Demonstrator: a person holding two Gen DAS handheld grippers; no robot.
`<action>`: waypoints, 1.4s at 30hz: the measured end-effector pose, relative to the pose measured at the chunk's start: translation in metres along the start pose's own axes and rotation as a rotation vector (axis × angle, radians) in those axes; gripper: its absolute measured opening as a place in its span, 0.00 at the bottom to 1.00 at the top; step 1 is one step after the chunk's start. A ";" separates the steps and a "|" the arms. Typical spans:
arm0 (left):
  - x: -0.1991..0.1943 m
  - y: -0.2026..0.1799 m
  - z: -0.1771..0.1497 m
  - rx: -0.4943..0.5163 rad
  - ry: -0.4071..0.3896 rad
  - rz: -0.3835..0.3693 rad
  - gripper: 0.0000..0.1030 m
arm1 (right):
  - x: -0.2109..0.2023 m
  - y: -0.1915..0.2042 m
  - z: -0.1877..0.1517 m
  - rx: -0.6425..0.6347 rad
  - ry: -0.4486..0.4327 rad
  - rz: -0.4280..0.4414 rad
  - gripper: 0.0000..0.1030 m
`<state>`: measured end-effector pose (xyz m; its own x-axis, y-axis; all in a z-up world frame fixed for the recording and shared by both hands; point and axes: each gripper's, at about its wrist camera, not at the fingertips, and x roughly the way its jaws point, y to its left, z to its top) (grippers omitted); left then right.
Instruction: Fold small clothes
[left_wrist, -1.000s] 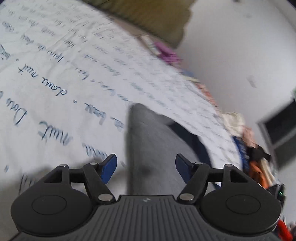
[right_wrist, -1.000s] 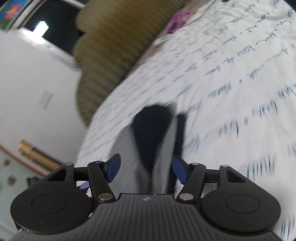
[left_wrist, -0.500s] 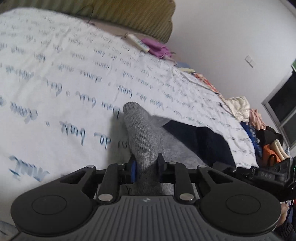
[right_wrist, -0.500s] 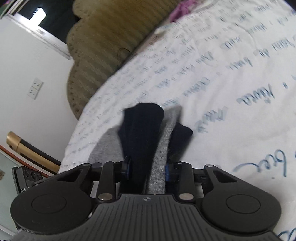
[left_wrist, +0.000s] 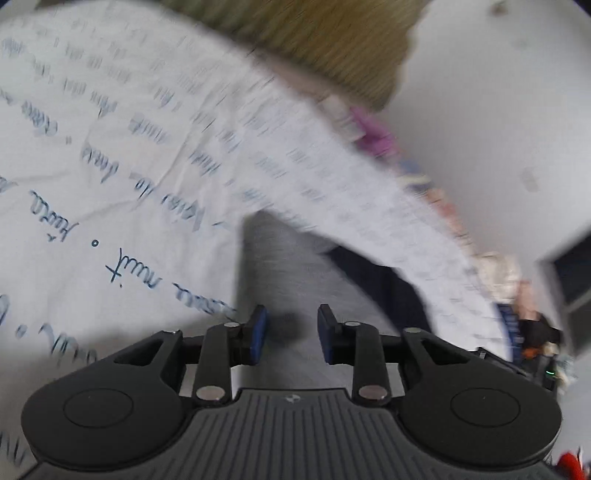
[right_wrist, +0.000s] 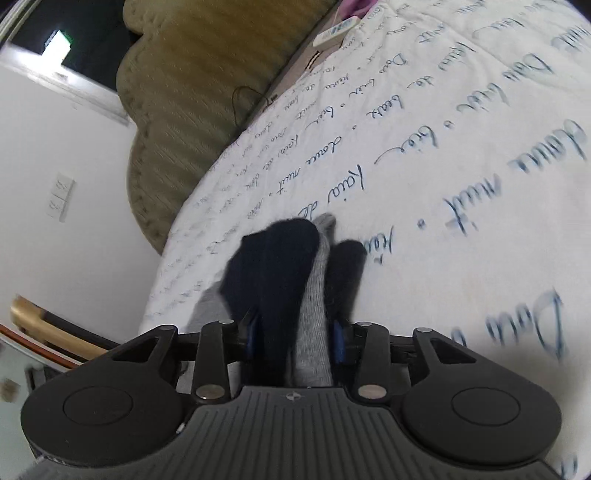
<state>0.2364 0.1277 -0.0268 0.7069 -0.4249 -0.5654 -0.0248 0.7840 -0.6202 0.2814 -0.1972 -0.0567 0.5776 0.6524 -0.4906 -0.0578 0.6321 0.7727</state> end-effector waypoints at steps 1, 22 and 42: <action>-0.014 -0.001 -0.012 -0.004 -0.021 -0.027 0.53 | -0.015 0.001 -0.007 -0.032 -0.008 0.020 0.46; -0.048 -0.008 -0.080 -0.005 0.108 0.003 0.10 | -0.094 0.010 -0.102 -0.072 0.193 0.108 0.17; 0.030 -0.115 -0.076 0.630 -0.226 0.302 0.79 | -0.030 0.110 -0.031 -0.481 -0.061 -0.115 0.70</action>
<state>0.2070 -0.0099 -0.0136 0.8640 -0.0986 -0.4938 0.1212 0.9925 0.0137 0.2323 -0.1338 0.0303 0.6481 0.5507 -0.5260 -0.3516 0.8290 0.4348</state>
